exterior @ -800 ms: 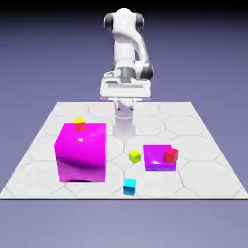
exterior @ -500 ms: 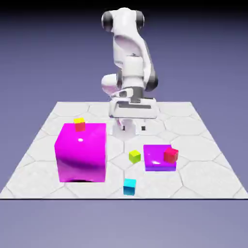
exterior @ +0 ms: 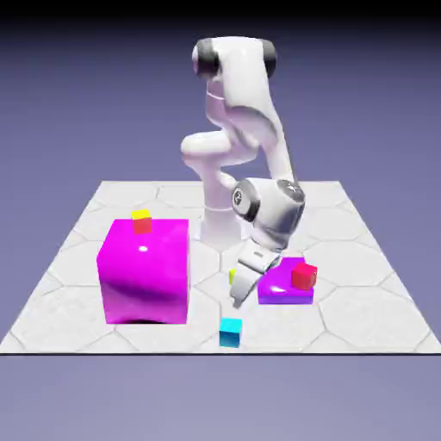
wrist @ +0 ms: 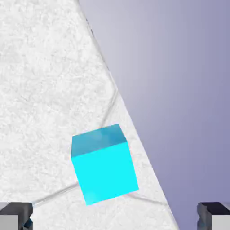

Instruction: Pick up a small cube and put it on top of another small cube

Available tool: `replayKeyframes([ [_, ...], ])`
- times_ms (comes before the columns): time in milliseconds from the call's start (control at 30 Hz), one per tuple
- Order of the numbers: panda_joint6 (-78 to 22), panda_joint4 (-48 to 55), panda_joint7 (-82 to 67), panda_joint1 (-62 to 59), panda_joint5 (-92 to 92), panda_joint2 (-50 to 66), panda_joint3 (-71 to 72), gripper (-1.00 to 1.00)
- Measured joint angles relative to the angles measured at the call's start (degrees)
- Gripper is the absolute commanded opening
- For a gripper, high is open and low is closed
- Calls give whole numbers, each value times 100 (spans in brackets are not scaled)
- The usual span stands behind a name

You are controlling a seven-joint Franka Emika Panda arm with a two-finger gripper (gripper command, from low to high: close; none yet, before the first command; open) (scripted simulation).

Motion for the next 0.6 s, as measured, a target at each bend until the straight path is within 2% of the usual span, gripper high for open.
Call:
replayKeyframes([
  [133, -370, 315, -336, 184, -282, 496, -81, 0],
  [233, 260, 332, -127, 77, -516, 1118, -226, 0],
  [267, 428, 337, -71, 48, -579, 1284, -265, -100],
  [333, 426, 337, -77, 48, -571, 1284, -264, -100],
  [467, -394, 306, -332, 175, -259, 475, -39, -100],
  [600, -795, 120, -81, 2, -85, 50, 791, -100],
])
